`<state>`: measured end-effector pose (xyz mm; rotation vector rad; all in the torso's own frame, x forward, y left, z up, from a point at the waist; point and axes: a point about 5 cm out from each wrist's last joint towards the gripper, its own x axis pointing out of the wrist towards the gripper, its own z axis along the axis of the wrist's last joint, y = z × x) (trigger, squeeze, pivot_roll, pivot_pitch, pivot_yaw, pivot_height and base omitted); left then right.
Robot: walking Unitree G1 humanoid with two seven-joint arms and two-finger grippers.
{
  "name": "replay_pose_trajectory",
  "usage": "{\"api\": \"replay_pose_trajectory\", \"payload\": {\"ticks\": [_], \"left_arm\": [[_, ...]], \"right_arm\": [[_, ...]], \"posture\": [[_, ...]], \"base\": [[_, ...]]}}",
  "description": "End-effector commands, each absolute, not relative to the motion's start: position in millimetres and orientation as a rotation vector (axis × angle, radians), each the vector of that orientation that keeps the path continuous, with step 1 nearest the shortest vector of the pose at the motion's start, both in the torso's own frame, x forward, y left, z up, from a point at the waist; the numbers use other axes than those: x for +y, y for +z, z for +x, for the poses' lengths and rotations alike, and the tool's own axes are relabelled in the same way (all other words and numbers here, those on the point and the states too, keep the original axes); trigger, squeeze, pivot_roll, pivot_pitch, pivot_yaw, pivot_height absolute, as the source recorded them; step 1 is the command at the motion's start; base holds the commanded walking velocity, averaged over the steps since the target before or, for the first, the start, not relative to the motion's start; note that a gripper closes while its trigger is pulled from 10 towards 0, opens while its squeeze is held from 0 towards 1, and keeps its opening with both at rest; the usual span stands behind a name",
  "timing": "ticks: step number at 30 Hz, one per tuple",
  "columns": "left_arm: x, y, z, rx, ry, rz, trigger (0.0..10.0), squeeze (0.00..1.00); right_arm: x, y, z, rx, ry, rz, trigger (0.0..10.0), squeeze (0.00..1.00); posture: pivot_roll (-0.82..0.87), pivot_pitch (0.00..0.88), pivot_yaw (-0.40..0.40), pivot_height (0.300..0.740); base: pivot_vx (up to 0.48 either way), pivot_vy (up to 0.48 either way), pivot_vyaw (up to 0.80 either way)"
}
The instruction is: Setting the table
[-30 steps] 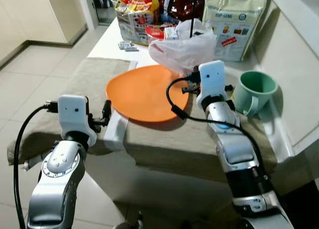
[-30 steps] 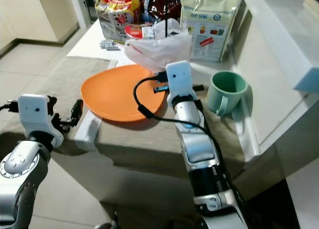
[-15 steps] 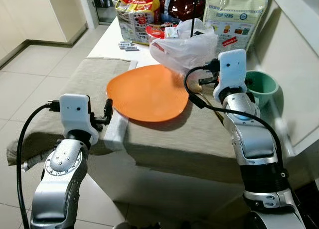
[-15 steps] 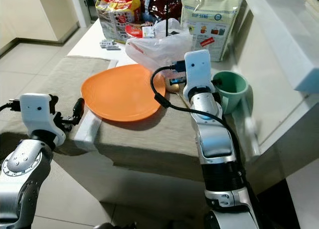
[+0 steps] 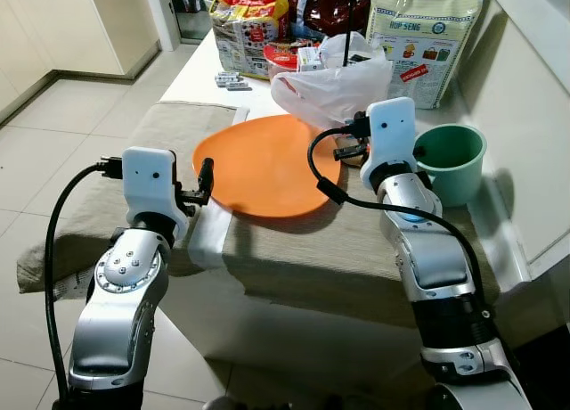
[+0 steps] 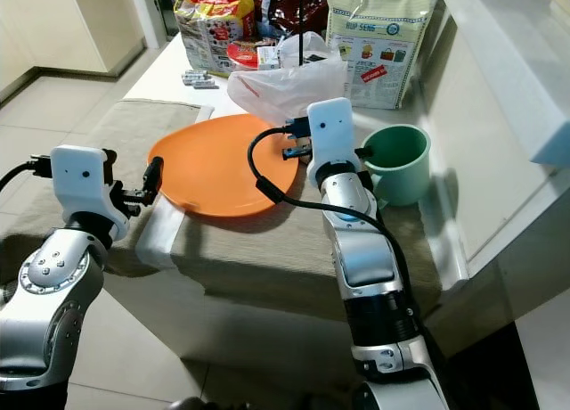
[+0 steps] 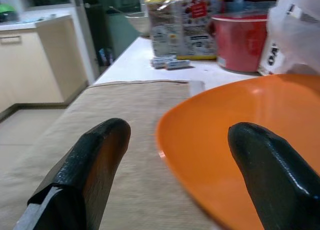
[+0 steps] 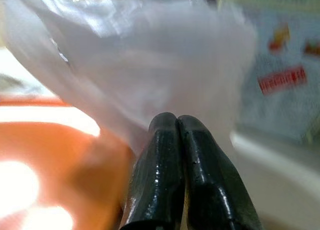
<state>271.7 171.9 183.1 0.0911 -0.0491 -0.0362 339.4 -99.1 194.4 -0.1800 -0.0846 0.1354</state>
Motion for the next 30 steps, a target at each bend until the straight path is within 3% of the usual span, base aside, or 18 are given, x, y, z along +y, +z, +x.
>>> {"api": "replay_pose_trajectory", "payload": {"ticks": [1,12,21,30], "left_arm": [[172,180,272,-0.038,-0.032,0.092,10.0,0.0],[171,178,271,-0.036,-0.037,0.09,10.0,0.0],[171,179,271,-0.046,-0.036,0.104,10.0,0.0],[173,182,274,-0.058,-0.038,0.136,10.0,0.0]], "right_arm": [[-106,180,339,-0.029,0.123,-0.188,10.0,0.0],[-103,177,339,-0.046,0.136,-0.213,10.0,0.0],[-97,201,336,-0.231,0.151,-0.215,10.0,0.0],[-97,190,335,-0.2,0.157,-0.192,10.0,0.0]], "posture": [[-0.02,0.101,0.032,0.74],[-0.02,0.085,0.03,0.74],[-0.02,0.074,0.026,0.74],[-0.02,0.076,0.039,0.74]], "base": [[0.0,0.0,-0.52],[0.0,0.0,0.0],[0.0,0.0,0.0],[0.0,0.0,0.0]]}}
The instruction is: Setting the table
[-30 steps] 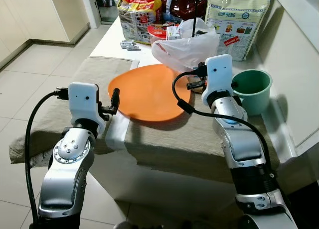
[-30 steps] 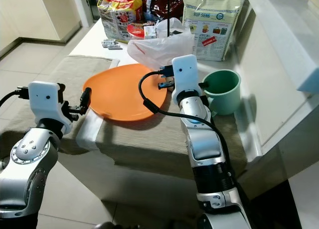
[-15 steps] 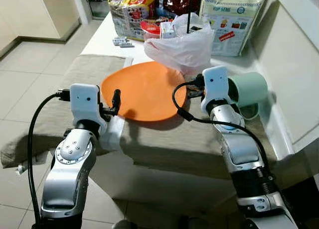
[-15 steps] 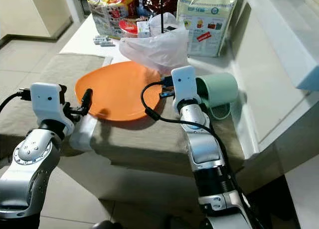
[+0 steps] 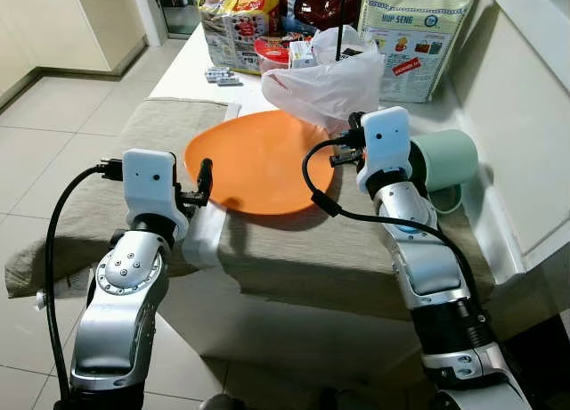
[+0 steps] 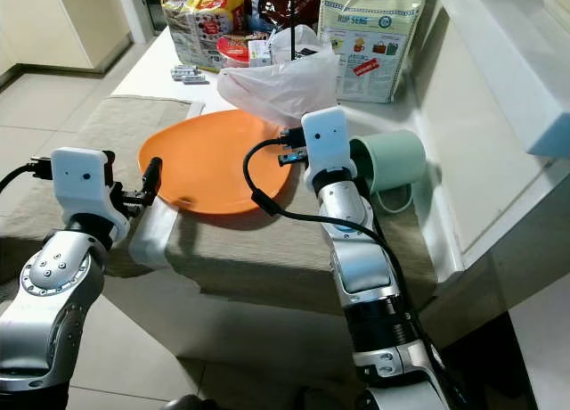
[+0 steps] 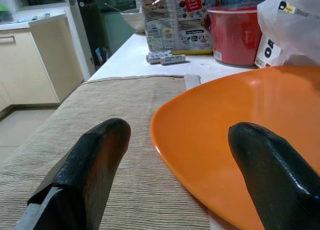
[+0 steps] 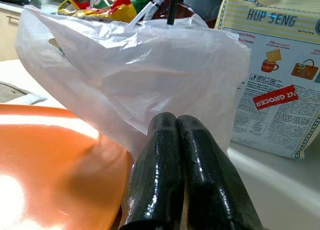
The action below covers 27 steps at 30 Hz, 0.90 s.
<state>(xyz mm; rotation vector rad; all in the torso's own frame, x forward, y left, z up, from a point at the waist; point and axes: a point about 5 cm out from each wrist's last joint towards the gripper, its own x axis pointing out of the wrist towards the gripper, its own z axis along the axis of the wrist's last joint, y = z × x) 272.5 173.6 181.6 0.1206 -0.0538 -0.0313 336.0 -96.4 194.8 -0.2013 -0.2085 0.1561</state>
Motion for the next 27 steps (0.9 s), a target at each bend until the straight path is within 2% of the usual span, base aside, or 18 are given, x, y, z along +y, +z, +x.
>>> {"api": "replay_pose_trajectory", "payload": {"ticks": [1,6,10,13,17,22,27], "left_arm": [[173,182,274,-0.059,-0.039,0.136,10.0,0.0],[170,182,272,-0.059,-0.054,0.142,10.0,0.0],[170,182,272,-0.064,-0.056,0.148,10.0,0.0],[170,183,272,-0.064,-0.062,0.152,10.0,0.0],[170,183,272,-0.064,-0.059,0.156,10.0,0.0],[171,181,272,-0.059,-0.059,0.156,10.0,0.0],[170,180,271,-0.057,-0.062,0.153,10.0,0.0]], "right_arm": [[-97,190,335,-0.2,0.158,-0.19,10.0,0.0],[-96,181,332,-0.18,0.18,-0.18,10.0,0.0],[-95,180,332,-0.182,0.185,-0.175,10.0,0.0],[-95,177,332,-0.17,0.181,-0.178,10.0,0.0],[-96,176,332,-0.167,0.171,-0.189,10.0,0.0],[-96,174,331,-0.163,0.171,-0.208,10.0,0.0],[-97,174,331,-0.164,0.161,-0.206,10.0,0.0]], "posture": [[-0.02,0.076,0.039,0.74],[-0.02,0.079,0.036,0.74],[-0.02,0.079,0.034,0.74],[-0.02,0.079,0.034,0.74],[-0.02,0.079,0.034,0.74],[-0.02,0.08,0.035,0.74],[-0.02,0.081,0.034,0.74]], "base": [[0.0,0.0,0.0],[0.0,0.0,0.0],[0.0,0.385,0.0],[0.0,0.48,-0.78],[0.0,0.0,-0.78],[0.0,0.0,0.0],[0.0,0.0,-0.35]]}}
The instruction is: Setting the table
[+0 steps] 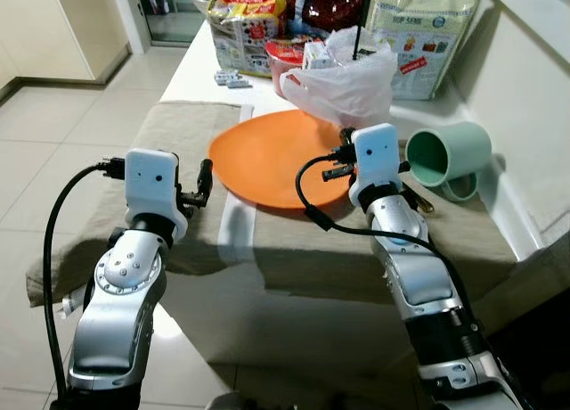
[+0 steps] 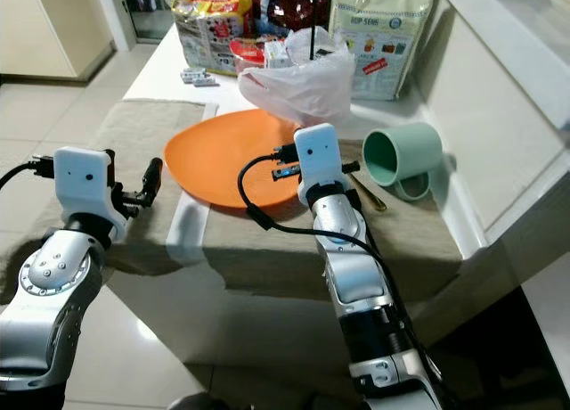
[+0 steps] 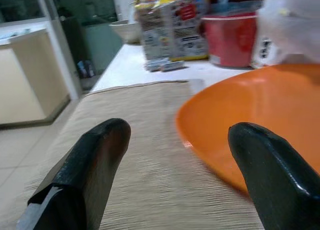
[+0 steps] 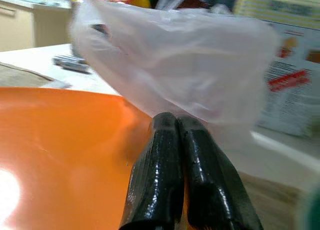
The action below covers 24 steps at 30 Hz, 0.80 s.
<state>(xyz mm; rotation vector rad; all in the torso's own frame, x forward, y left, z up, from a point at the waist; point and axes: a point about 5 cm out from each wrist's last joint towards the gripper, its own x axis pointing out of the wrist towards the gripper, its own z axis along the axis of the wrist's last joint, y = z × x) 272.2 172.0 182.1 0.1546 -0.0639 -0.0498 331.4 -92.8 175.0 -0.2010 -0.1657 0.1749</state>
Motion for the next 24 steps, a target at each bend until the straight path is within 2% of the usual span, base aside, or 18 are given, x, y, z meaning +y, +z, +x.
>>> {"api": "replay_pose_trajectory", "payload": {"ticks": [1,7,13,16,24], "left_arm": [[170,180,271,-0.056,-0.062,0.154,10.0,0.0],[176,178,267,-0.053,-0.029,0.144,10.0,0.0],[201,174,253,-0.039,0.054,0.165,10.0,0.0],[204,172,255,-0.033,0.042,0.183,10.0,0.0],[191,174,265,-0.05,-0.021,0.178,10.0,0.0]], "right_arm": [[-97,174,331,-0.165,0.16,-0.211,10.0,0.0],[-102,178,327,-0.218,0.132,-0.218,10.0,0.0],[-129,175,305,-0.256,0.032,-0.239,10.0,0.0],[-141,171,296,-0.246,-0.027,-0.258,10.0,0.0],[-127,166,294,-0.218,0.01,-0.265,10.0,0.0]], "posture": [[-0.02,0.082,0.033,0.74],[-0.02,0.083,0.033,0.74],[-0.04,0.09,0.048,0.74],[-0.06,0.089,0.06,0.74],[-0.08,0.083,0.078,0.74]], "base": [[0.0,0.0,0.0],[0.0,0.0,0.0],[0.0,0.0,0.0],[0.0,0.0,0.0],[0.0,0.0,0.0]]}}
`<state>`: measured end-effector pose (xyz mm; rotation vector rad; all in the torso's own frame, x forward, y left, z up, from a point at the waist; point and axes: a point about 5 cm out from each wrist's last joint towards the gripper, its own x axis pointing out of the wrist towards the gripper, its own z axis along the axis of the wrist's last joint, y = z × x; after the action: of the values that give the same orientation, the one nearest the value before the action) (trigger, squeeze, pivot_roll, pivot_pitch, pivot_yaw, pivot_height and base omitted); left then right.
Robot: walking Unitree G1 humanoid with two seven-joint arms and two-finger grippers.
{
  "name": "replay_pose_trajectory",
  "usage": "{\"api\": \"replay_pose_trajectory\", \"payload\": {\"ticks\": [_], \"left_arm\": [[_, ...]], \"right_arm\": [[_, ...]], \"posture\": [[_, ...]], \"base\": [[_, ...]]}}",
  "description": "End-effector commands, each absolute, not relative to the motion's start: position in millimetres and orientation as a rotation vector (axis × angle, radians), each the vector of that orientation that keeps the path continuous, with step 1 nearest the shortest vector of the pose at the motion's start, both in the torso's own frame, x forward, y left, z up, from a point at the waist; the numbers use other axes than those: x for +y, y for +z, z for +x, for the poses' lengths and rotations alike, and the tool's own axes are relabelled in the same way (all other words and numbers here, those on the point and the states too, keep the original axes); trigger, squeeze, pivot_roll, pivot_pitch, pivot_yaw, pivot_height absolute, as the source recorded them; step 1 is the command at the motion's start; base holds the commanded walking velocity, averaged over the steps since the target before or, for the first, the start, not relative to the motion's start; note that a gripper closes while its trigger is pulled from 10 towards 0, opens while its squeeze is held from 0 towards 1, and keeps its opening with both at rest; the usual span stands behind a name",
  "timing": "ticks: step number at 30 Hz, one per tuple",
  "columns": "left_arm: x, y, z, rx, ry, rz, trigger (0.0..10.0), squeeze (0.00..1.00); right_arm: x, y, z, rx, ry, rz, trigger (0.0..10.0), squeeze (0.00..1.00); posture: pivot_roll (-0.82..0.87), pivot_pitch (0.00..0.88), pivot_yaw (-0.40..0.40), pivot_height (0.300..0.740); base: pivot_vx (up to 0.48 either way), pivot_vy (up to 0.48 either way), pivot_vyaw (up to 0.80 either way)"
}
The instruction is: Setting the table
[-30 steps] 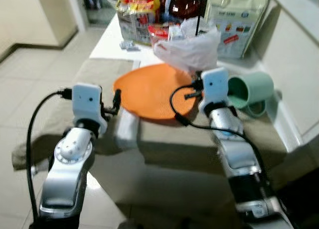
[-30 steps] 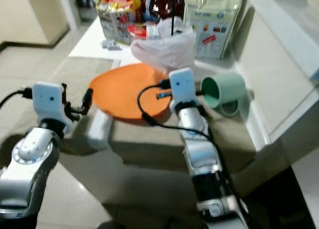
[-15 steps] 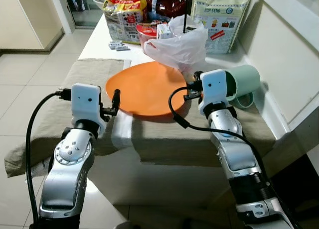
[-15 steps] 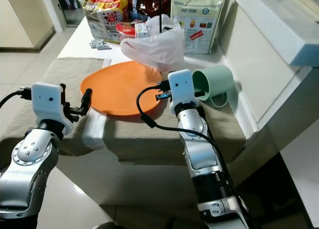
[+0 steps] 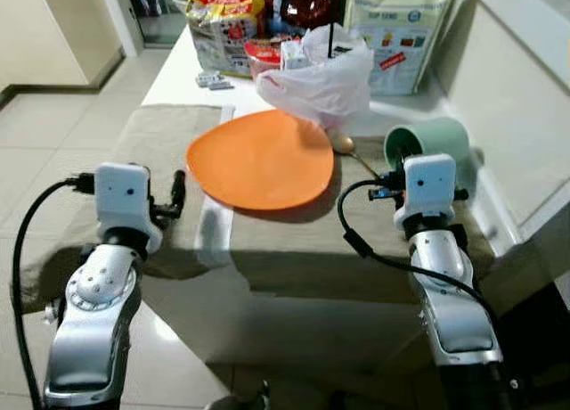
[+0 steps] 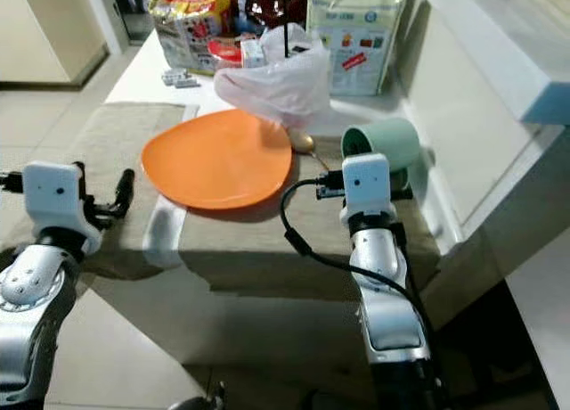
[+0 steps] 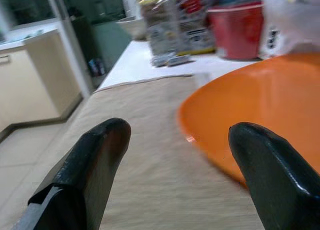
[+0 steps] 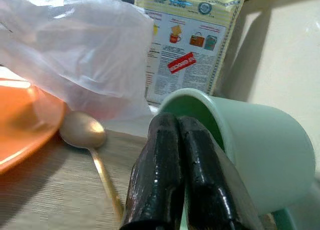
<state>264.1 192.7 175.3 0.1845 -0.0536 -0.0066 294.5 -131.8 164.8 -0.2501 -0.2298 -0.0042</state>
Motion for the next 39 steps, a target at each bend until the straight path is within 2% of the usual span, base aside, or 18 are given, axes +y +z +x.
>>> {"api": "replay_pose_trajectory", "payload": {"ticks": [1,4,5,6,26,30,33,34,39], "left_arm": [[191,174,265,-0.05,-0.021,0.178,10.0,0.0],[191,174,266,-0.049,-0.025,0.172,10.0,0.0],[190,174,266,-0.048,-0.025,0.169,10.0,0.0],[190,174,266,-0.048,-0.026,0.169,10.0,0.0],[184,170,265,-0.04,-0.053,0.154,10.0,0.0],[182,170,266,-0.041,-0.057,0.151,10.0,0.0],[182,170,266,-0.041,-0.056,0.149,10.0,0.0],[182,170,266,-0.041,-0.056,0.148,10.0,0.0],[182,169,266,-0.039,-0.053,0.149,10.0,0.0]], "right_arm": [[-127,166,294,-0.218,0.01,-0.265,10.0,0.0],[-121,161,297,-0.166,0.037,-0.255,10.0,0.0],[-120,162,298,-0.162,0.04,-0.248,10.0,0.96],[-120,164,299,-0.164,0.044,-0.244,10.0,1.0],[-119,163,304,-0.144,0.044,-0.227,10.0,1.0],[-116,163,305,-0.143,0.065,-0.226,10.0,1.0],[-105,154,306,-0.055,0.151,-0.25,10.0,1.0],[-102,153,306,-0.042,0.171,-0.259,10.0,0.0],[-102,152,307,0.011,0.199,-0.273,10.0,0.0]], "posture": [[-0.08,0.083,0.078,0.74],[-0.08,0.084,0.078,0.74],[-0.08,0.084,0.078,0.74],[-0.08,0.083,0.077,0.74],[-0.08,0.07,0.072,0.74],[-0.08,0.064,0.068,0.74],[-0.08,0.063,0.064,0.74],[-0.08,0.063,0.064,0.74],[-0.07,0.06,0.058,0.74]], "base": [[0.0,0.0,0.0],[0.0,0.0,0.0],[0.0,0.0,0.0],[0.0,0.0,0.0],[0.0,0.0,0.0],[0.0,0.0,0.0],[0.0,0.0,0.0],[0.0,0.0,0.0],[0.0,0.0,0.0]]}}
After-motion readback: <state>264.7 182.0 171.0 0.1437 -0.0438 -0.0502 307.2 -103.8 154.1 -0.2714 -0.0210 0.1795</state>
